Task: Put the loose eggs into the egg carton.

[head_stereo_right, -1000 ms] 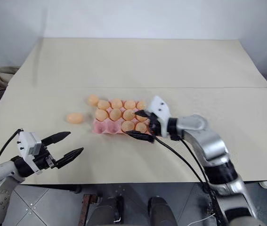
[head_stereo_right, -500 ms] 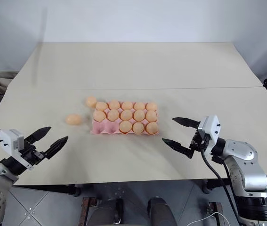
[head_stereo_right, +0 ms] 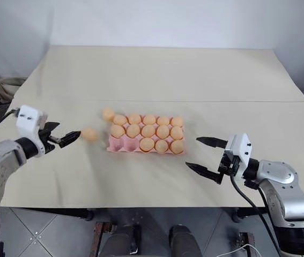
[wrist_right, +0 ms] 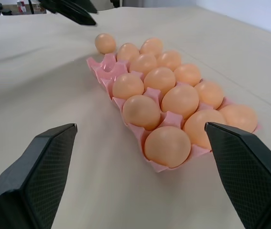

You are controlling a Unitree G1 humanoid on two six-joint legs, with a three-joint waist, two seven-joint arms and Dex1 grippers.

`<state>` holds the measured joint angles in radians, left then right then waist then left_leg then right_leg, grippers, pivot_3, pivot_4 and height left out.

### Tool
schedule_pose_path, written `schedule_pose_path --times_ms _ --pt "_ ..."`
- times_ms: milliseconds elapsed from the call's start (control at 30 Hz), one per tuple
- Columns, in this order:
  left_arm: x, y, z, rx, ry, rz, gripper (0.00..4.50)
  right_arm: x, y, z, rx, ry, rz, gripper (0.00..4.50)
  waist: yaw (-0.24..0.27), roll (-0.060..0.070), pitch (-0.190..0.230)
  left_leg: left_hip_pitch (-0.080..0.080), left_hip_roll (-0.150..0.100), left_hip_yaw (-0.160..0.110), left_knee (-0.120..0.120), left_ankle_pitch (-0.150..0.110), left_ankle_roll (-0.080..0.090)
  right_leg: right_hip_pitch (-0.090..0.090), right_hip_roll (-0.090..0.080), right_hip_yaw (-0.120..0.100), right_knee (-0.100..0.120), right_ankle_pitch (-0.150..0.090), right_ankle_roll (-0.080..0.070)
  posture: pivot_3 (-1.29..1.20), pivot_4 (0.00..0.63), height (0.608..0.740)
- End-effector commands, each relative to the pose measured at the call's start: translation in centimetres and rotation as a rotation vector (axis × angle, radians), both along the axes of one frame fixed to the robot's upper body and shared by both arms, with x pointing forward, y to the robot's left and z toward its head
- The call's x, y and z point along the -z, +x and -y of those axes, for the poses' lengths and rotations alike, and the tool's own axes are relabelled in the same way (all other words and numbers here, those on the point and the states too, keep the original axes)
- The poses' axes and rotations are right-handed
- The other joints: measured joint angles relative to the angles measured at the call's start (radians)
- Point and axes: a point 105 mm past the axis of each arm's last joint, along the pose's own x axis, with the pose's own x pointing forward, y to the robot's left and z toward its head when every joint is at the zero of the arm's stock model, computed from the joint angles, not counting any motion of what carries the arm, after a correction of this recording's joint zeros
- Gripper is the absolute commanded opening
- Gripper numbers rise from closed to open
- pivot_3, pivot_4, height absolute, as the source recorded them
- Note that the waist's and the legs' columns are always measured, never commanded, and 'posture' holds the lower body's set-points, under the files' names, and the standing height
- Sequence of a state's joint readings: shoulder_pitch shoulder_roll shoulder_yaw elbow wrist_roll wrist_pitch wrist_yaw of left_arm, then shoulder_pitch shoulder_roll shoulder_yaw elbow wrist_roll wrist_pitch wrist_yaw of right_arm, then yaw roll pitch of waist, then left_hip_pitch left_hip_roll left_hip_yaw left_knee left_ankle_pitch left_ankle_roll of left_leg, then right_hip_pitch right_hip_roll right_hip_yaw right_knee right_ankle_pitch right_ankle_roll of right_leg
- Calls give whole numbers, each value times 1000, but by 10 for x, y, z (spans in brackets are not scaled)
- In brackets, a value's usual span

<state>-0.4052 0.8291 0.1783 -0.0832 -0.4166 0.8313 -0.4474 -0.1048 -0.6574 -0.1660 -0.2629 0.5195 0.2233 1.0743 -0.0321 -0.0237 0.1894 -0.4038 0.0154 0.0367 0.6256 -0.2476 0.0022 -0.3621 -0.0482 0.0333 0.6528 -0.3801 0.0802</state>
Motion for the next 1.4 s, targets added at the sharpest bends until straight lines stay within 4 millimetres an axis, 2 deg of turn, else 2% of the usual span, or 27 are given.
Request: schedule_pose_path --times_ms 33,233,367,467,600,800,933,1067,1267,1400 --pt "8 11 3 65 57 -88 4500 -12 -5 -4 -11 5 34 4478 0 0 0 0 0 0 -1 0 0 -1 0 0 0 0 0 0 150 740" --pt "37 24 8 151 103 -203 4500 -14 -6 -8 1 14 40 4478 4 0 0 -3 0 2 -3 1 -1 -5 1 1 2 0 0 0 150 740" --pt "38 32 9 144 98 -179 4500 -17 -7 -10 11 28 49 4478 5 0 0 -3 0 1 2 1 -1 -4 1 1 4 0 0 0 150 740" --pt "36 35 13 160 77 -133 3859 -15 -7 -11 11 30 45 4500 5 0 0 0 0 1 4 2 1 0 1 0 6 0 0 0 150 740" --pt "33 33 12 161 59 -69 2644 -12 -7 -12 5 31 32 4500 4 0 0 1 0 0 5 3 1 1 0 0 6 1 1 0 150 740" --pt "18 20 15 259 0 88 2644 -10 -7 -13 -13 23 17 4500 2 0 0 -2 0 0 3 2 0 -4 0 0 5 1 1 0 150 740" --pt "-4 -9 33 476 -46 198 2644 -8 -9 -10 -8 10 5 4500 3 0 0 -4 0 1 3 2 0 -5 0 0 5 1 1 0 150 740" --pt "-11 -28 62 682 -58 170 2644 -6 -10 -2 21 -2 -7 4500 7 0 0 -3 0 0 3 2 1 -3 -1 -1 4 1 1 0 150 740" --pt "8 -17 130 880 -27 81 2644 -2 -14 7 59 -24 -29 4500 7 0 0 1 -1 0 3 2 1 3 -4 -2 1 1 1 0 150 740" --pt "18 -7 148 915 23 76 2644 -3 -18 7 80 -16 -24 4500 1 0 0 -1 -1 1 3 3 3 1 -2 -2 1 1 2 0 150 740"
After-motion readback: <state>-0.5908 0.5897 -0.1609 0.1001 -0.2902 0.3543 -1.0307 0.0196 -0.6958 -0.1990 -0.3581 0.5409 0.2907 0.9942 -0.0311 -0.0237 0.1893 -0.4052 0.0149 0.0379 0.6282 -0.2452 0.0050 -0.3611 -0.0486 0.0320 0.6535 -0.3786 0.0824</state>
